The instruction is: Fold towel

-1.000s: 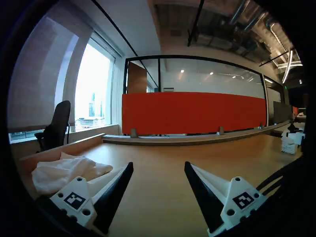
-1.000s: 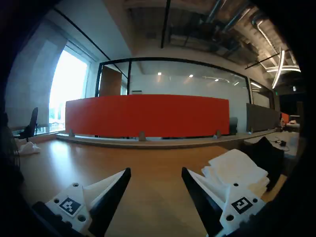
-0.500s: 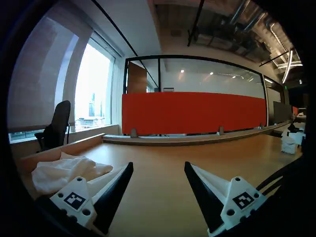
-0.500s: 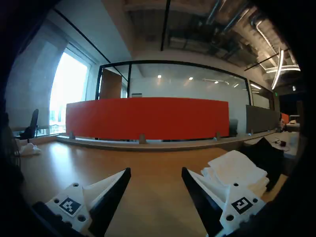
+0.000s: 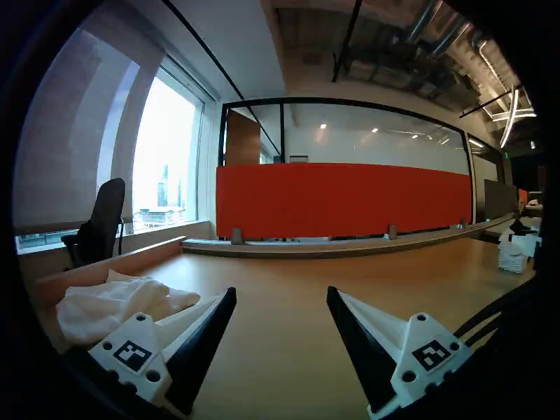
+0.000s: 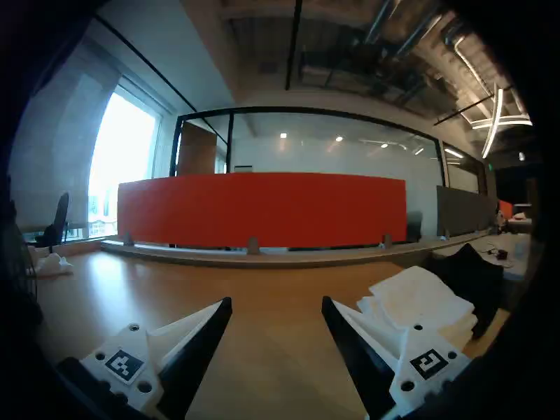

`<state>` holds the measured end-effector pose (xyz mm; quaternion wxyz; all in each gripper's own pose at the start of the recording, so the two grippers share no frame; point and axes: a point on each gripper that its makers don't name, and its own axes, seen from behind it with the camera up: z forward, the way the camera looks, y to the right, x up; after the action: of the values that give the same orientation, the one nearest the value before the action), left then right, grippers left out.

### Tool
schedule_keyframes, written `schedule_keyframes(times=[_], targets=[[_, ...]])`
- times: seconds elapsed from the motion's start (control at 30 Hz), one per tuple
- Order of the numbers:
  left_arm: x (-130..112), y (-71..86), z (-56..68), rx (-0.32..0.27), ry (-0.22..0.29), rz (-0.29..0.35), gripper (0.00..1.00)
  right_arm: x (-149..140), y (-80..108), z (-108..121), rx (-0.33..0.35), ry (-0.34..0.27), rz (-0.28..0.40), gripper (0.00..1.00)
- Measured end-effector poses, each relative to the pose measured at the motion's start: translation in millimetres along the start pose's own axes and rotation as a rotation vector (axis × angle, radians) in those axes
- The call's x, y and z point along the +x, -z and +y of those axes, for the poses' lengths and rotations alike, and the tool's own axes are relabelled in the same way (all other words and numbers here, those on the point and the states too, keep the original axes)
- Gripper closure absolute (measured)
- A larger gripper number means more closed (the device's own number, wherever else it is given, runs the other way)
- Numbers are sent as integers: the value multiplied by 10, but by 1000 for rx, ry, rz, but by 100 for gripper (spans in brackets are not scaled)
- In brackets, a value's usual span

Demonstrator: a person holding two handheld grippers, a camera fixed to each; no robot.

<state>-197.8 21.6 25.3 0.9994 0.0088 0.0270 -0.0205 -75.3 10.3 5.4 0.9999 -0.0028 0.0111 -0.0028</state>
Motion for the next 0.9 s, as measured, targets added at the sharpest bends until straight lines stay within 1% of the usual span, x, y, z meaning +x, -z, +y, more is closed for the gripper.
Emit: schedule_keyframes(times=[0.9], targets=[[49,14,-9,0,-1,-2,4,6,4,-6,0,0,0,0]])
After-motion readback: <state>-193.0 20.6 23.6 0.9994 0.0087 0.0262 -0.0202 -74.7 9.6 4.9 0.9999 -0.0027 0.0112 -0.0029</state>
